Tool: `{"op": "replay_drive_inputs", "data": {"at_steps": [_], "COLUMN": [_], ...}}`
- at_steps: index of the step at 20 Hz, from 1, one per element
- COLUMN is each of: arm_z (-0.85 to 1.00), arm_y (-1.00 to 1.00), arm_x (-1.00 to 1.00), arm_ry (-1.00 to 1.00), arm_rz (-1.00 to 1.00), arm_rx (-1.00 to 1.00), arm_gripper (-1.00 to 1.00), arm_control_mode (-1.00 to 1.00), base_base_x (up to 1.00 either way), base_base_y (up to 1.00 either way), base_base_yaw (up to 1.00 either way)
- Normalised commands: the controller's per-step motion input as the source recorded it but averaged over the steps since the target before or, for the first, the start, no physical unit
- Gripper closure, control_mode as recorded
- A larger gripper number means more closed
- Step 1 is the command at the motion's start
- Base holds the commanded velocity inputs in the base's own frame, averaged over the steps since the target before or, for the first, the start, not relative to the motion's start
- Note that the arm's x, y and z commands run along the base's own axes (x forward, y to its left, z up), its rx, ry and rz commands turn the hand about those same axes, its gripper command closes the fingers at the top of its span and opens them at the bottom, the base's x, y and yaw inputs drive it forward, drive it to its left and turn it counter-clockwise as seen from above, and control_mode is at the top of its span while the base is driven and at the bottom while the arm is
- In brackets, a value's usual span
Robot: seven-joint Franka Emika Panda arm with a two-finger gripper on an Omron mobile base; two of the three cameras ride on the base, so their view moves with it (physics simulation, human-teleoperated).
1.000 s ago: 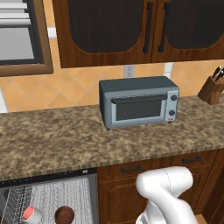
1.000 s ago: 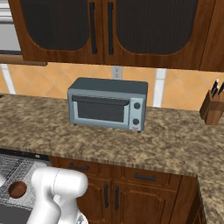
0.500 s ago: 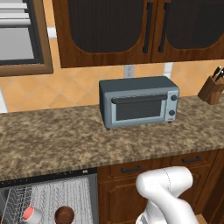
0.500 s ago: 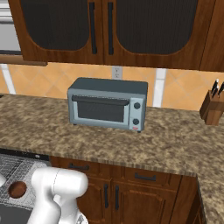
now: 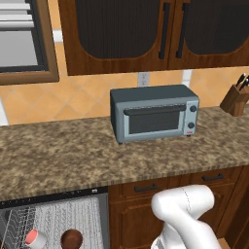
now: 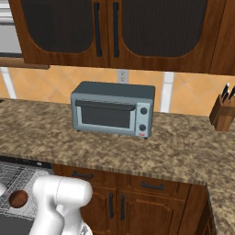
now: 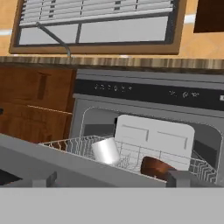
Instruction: Pick up the cup and bowl from the counter, place them in the dishwasher, and close the dishwasher door.
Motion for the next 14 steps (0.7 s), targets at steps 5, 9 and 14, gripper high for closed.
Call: {"op": "replay_drive_inputs", "data": {"at_steps": [5,9,14], "arm_z": [-1.00,-1.00,-0.76], "arm_y": [0.41,0.26,-0.03], "arm_x": [-0.02,0.61,0.94], "arm_ry": [0.25,0.22,-0.07], "arm_rz": [0.00,0.00,0.00], "arm_rx": [-0.21,-0.26,-0.07], "arm_gripper": [-1.00,-1.00,-1.00], "arm_control_mode": [-1.00,-1.00,-1.00], "base_base_x": [0.00,0.00,0.00], "base_base_y": [0.00,0.00,0.00], "base_base_yaw": [0.00,0.00,0.00]}}
